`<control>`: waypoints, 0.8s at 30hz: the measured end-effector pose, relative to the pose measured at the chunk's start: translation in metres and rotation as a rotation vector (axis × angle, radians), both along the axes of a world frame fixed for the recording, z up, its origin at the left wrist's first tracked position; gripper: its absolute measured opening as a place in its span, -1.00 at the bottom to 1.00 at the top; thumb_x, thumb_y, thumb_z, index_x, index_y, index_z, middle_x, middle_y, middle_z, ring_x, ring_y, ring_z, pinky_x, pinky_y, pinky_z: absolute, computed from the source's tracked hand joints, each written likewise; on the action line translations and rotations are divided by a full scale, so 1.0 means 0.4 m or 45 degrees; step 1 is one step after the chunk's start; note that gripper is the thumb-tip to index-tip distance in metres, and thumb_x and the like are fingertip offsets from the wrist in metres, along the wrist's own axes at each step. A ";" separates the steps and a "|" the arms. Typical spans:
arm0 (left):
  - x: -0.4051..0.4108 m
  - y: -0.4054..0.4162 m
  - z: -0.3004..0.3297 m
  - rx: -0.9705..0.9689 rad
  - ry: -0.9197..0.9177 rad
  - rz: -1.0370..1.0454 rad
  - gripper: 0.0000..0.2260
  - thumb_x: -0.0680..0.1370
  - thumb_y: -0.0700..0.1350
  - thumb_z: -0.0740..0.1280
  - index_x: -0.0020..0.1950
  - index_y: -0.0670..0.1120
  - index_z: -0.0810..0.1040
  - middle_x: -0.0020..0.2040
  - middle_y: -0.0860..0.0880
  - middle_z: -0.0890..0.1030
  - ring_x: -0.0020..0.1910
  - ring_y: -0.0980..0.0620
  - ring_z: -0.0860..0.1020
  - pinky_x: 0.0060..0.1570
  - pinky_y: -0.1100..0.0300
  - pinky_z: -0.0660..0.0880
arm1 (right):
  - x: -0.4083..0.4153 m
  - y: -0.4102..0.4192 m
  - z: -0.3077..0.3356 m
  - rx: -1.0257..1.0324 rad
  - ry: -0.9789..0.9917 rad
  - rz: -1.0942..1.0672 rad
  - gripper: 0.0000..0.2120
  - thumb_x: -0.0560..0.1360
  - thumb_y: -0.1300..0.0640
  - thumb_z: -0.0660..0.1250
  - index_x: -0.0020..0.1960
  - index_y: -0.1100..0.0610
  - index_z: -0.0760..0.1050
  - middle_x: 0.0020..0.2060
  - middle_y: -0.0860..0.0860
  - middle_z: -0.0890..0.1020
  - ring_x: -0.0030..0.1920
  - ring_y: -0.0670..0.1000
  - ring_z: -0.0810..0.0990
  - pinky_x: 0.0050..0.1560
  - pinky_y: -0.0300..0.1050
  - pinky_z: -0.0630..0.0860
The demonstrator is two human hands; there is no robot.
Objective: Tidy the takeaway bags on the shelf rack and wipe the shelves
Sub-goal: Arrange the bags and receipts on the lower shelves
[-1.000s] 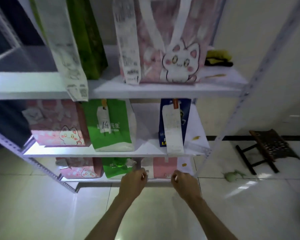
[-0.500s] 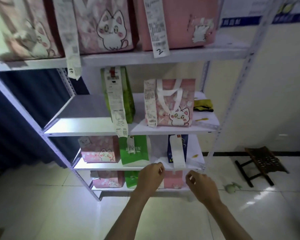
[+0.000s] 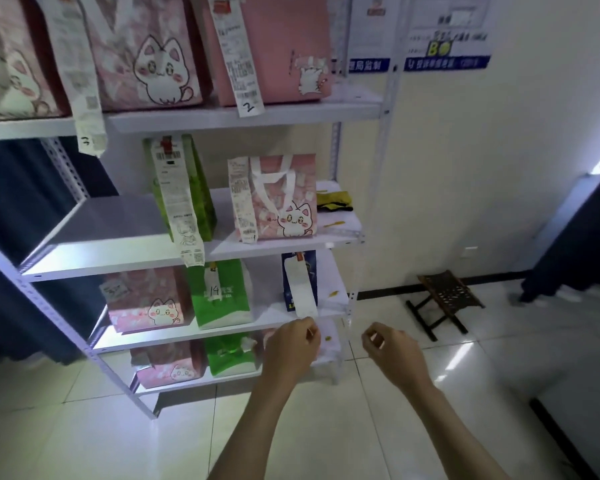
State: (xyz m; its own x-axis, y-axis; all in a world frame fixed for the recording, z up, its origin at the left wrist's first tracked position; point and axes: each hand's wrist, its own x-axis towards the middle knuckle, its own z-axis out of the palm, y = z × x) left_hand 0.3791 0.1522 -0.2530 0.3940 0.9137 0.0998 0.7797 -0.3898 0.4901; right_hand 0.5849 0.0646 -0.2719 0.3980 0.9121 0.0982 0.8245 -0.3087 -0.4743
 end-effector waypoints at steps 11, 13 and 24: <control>0.390 -0.181 0.045 0.051 0.010 0.014 -0.81 0.65 -0.02 0.27 -0.16 0.06 0.51 -0.27 0.14 0.50 -0.32 0.17 0.43 -0.46 0.39 0.18 | 0.426 -0.125 -0.044 0.025 0.019 0.142 -0.86 0.59 -0.13 0.31 -0.08 -0.10 0.55 -0.36 -0.16 0.61 -0.37 -0.16 0.60 -0.27 -0.12 0.65; 0.476 -0.205 0.046 0.030 0.007 0.028 -0.83 0.64 -0.02 0.28 -0.13 0.03 0.56 -0.25 0.15 0.52 -0.30 0.16 0.46 -0.46 0.41 0.17 | 0.507 -0.154 -0.038 0.030 0.034 0.181 -0.87 0.61 -0.09 0.32 -0.06 -0.08 0.55 -0.34 -0.16 0.61 -0.36 -0.17 0.60 -0.27 -0.19 0.63; 0.784 -0.208 0.072 -0.025 0.007 0.094 -0.83 0.64 -0.04 0.29 -0.11 -0.01 0.60 -0.21 0.09 0.63 -0.26 0.11 0.58 -0.31 0.27 0.51 | 0.795 -0.142 -0.015 0.024 0.159 0.208 -0.86 0.62 -0.05 0.31 -0.07 -0.05 0.57 -0.36 -0.08 0.63 -0.35 -0.11 0.61 -0.27 -0.05 0.64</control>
